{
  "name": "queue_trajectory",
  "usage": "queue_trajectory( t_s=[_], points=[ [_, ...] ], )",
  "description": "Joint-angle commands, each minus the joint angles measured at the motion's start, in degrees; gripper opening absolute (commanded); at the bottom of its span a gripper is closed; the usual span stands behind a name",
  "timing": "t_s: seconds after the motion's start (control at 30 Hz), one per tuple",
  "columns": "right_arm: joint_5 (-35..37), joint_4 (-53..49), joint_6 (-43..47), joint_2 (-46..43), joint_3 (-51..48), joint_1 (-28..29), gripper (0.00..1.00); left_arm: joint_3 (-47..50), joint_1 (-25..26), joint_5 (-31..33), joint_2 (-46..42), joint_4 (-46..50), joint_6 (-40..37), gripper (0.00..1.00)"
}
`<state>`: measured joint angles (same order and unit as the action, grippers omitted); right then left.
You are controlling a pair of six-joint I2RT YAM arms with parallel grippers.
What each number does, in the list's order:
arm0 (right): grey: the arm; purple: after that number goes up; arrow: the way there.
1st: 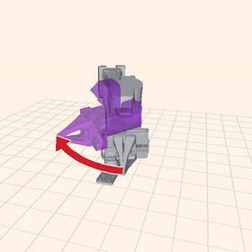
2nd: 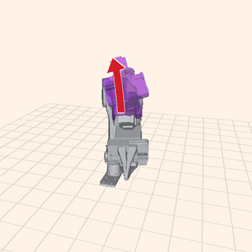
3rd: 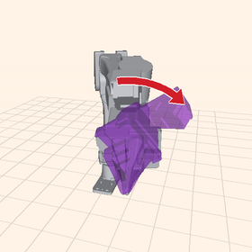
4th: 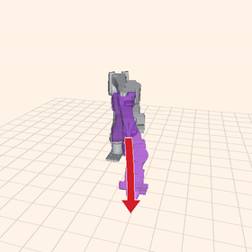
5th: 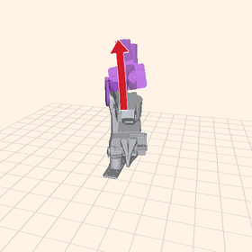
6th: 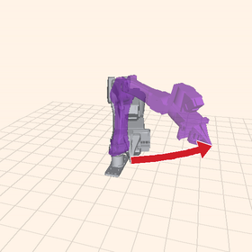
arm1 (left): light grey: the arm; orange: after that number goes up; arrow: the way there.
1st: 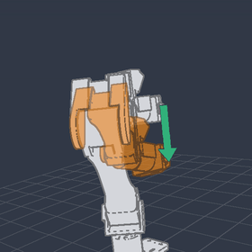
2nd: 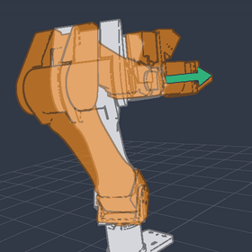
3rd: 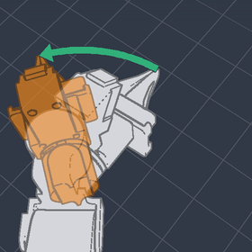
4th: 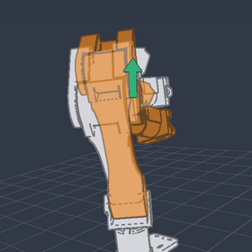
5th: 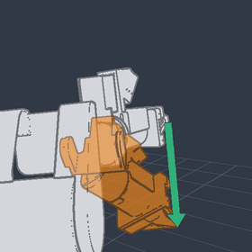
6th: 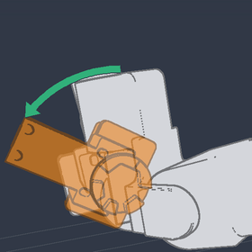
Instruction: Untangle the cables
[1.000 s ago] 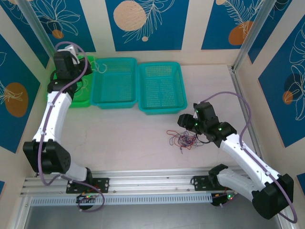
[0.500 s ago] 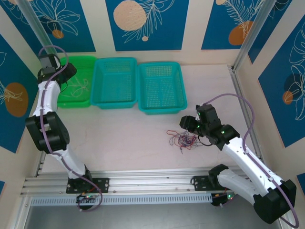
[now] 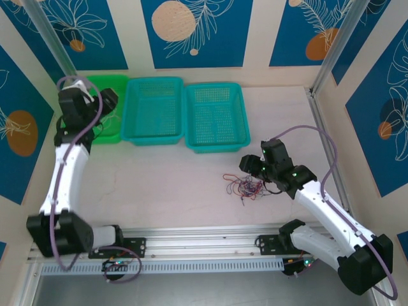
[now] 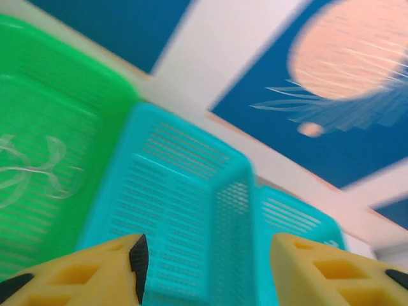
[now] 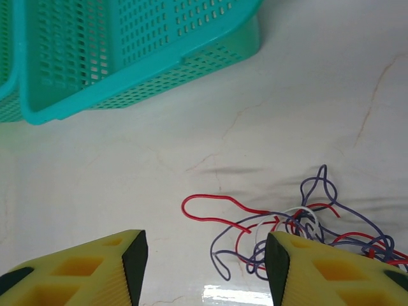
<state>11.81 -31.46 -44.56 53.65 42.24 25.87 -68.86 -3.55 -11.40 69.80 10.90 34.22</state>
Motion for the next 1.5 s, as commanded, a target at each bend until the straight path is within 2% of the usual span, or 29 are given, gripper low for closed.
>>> queue_trajectory(
  t_s=[0.0, 0.13, 0.27, 0.3, 0.37, 0.47, 0.53, 0.57, 0.6, 0.77, 0.87, 0.9, 1.07, 1.17, 1.27, 1.33, 1.4, 1.47],
  points=[
    [4.65, -2.86, -2.43, 0.23, -0.88, -1.14, 0.55, 6.15, 7.77, 1.03, -8.32, -3.59, 2.84, 0.52],
    [7.12, -6.04, -5.71, 0.81, -2.41, -4.28, 0.56, 13.11, 19.77, 5.39, -16.35, -4.26, 3.90, 0.50],
    [4.68, -7.18, -10.29, 1.07, -5.99, -9.81, 0.56, 17.82, 29.58, 7.68, -19.02, -4.76, 5.52, 0.49],
    [3.03, -6.44, -10.62, 1.19, -7.30, -11.40, 0.60, 18.92, 31.99, 7.82, -18.69, -5.39, 5.98, 0.49],
    [-1.57, -3.48, -9.60, 1.56, -9.94, -14.28, 0.61, 20.10, 36.86, 8.29, -16.95, -6.35, 6.28, 0.48],
    [-12.41, 2.90, -4.97, 2.85, -12.67, -16.12, 0.60, 20.78, 44.35, 7.93, -12.04, -7.01, 5.25, 0.49],
    [-19.13, 6.55, -1.34, 3.77, -13.27, -15.59, 0.55, 20.87, 47.81, 6.82, -8.11, -6.66, 4.02, 0.49],
    [-21.81, 8.20, 0.23, 3.99, -13.41, -14.91, 0.49, 20.95, 49.07, 6.29, -6.04, -6.35, 3.57, 0.49],
    [-22.24, 8.73, 1.26, 3.99, -13.18, -14.04, 0.41, 21.39, 50.02, 5.64, -4.28, -6.70, 3.19, 0.49],
    [-18.27, 7.47, 6.99, 4.67, -9.17, -6.26, 0.21, 23.94, 50.84, 2.55, 1.37, -10.19, 1.82, 0.50],
    [-19.22, 7.37, 9.56, 8.58, -6.02, -1.70, 0.02, 24.21, 50.85, 2.56, 3.16, -8.96, 0.08, 0.52],
    [-19.52, 7.44, 10.39, 10.40, -4.76, -0.03, 0.00, 24.36, 50.80, 2.55, 3.64, -8.43, -0.62, 0.53],
    [-21.82, 8.69, 13.85, 19.42, 1.96, 8.81, 0.00, 26.57, 50.57, -1.39, 5.93, -9.59, -4.06, 0.61],
    [-21.89, 9.00, 14.98, 23.23, 5.83, 12.28, 0.00, 28.37, 50.22, -8.74, 8.51, -13.29, -6.09, 0.69],
    [-23.14, 10.55, 15.29, 24.13, 7.20, 12.94, 0.00, 29.89, 49.96, -16.13, 11.56, -17.37, -6.69, 0.74],
    [-25.36, 11.13, 15.67, 24.21, 7.79, 12.99, 0.00, 31.09, 49.96, -19.63, 13.12, -19.85, -6.63, 0.75],
    [-27.68, 11.08, 15.81, 24.46, 8.50, 13.01, 0.00, 32.56, 49.96, -20.44, 14.33, -22.06, -6.53, 0.73],
    [-29.12, 11.15, 15.25, 24.66, 8.70, 13.05, 0.00, 32.91, 49.94, -18.46, 15.41, -21.86, -6.58, 0.64]
  ],
)
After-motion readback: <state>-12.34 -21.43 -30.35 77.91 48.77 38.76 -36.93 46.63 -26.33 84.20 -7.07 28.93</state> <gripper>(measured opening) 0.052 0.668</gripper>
